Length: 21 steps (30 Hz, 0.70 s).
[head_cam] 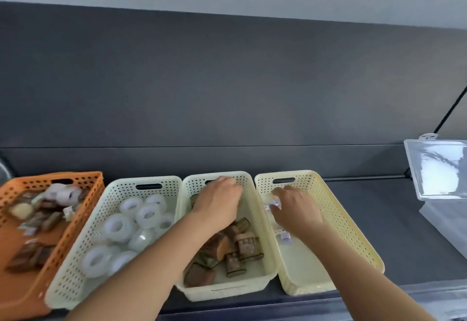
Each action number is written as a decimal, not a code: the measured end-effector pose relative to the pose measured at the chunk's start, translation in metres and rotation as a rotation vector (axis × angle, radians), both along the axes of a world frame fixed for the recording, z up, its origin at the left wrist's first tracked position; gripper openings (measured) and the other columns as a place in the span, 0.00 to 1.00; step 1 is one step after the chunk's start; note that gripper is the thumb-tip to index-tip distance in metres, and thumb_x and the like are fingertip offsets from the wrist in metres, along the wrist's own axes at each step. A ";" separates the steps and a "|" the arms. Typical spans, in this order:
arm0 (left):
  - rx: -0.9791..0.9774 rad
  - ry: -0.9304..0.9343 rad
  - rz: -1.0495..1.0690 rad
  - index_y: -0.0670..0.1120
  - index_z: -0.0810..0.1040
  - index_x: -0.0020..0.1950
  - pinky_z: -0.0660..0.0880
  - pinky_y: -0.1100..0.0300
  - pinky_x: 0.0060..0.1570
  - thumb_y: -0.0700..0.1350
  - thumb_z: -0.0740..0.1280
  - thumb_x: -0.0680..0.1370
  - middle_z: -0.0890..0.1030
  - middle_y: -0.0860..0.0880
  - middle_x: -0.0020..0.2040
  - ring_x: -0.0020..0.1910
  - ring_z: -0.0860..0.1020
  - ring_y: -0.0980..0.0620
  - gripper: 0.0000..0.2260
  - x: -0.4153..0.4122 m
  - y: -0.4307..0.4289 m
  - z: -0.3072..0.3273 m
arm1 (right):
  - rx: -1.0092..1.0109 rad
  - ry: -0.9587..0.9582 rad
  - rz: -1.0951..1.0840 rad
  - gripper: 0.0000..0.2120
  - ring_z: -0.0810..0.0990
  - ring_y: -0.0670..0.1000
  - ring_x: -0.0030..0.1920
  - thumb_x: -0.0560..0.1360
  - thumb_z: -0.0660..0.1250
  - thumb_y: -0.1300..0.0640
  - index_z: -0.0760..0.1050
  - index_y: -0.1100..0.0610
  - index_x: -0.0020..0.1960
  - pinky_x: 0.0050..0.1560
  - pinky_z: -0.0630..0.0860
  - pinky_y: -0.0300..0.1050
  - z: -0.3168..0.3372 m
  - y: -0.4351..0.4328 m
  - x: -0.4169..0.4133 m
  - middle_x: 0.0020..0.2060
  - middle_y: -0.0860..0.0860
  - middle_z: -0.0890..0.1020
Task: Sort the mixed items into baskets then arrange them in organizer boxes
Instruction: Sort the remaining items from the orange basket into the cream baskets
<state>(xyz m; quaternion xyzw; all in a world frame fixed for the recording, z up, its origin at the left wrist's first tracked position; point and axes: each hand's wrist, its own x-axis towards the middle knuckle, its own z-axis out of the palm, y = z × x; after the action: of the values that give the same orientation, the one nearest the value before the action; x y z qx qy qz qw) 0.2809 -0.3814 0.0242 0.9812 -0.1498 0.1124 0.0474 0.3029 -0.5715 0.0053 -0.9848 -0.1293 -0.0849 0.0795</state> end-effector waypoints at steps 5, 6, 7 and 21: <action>0.057 -0.036 0.175 0.46 0.76 0.53 0.73 0.54 0.50 0.39 0.62 0.77 0.76 0.50 0.52 0.55 0.73 0.48 0.07 -0.022 0.068 0.012 | 0.075 -0.058 0.176 0.16 0.76 0.53 0.57 0.77 0.61 0.49 0.73 0.51 0.63 0.50 0.77 0.47 0.018 0.069 -0.001 0.55 0.50 0.78; 0.060 -0.041 0.216 0.46 0.76 0.53 0.72 0.55 0.49 0.39 0.62 0.77 0.75 0.50 0.51 0.55 0.73 0.49 0.07 -0.028 0.083 0.014 | 0.087 -0.059 0.213 0.16 0.76 0.53 0.58 0.77 0.61 0.50 0.74 0.52 0.63 0.51 0.77 0.48 0.021 0.084 -0.003 0.55 0.50 0.78; 0.065 -0.040 0.254 0.47 0.76 0.53 0.72 0.55 0.49 0.39 0.63 0.76 0.75 0.50 0.51 0.55 0.73 0.49 0.07 -0.034 0.098 0.015 | 0.099 -0.059 0.250 0.16 0.76 0.53 0.58 0.77 0.60 0.50 0.74 0.52 0.63 0.51 0.77 0.49 0.022 0.100 -0.005 0.55 0.51 0.78; 0.073 0.160 0.553 0.50 0.77 0.56 0.78 0.50 0.41 0.41 0.62 0.76 0.77 0.50 0.53 0.52 0.76 0.47 0.11 -0.126 0.308 0.002 | 0.078 0.027 0.700 0.14 0.74 0.52 0.57 0.76 0.63 0.48 0.76 0.51 0.59 0.50 0.76 0.48 0.021 0.326 -0.068 0.53 0.49 0.77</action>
<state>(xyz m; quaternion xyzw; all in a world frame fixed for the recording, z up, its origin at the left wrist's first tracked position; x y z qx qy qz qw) 0.1548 -0.0730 0.0266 0.9916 0.1236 0.0379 -0.0087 0.2350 -0.2455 0.0260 -0.8779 -0.4548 -0.0443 0.1429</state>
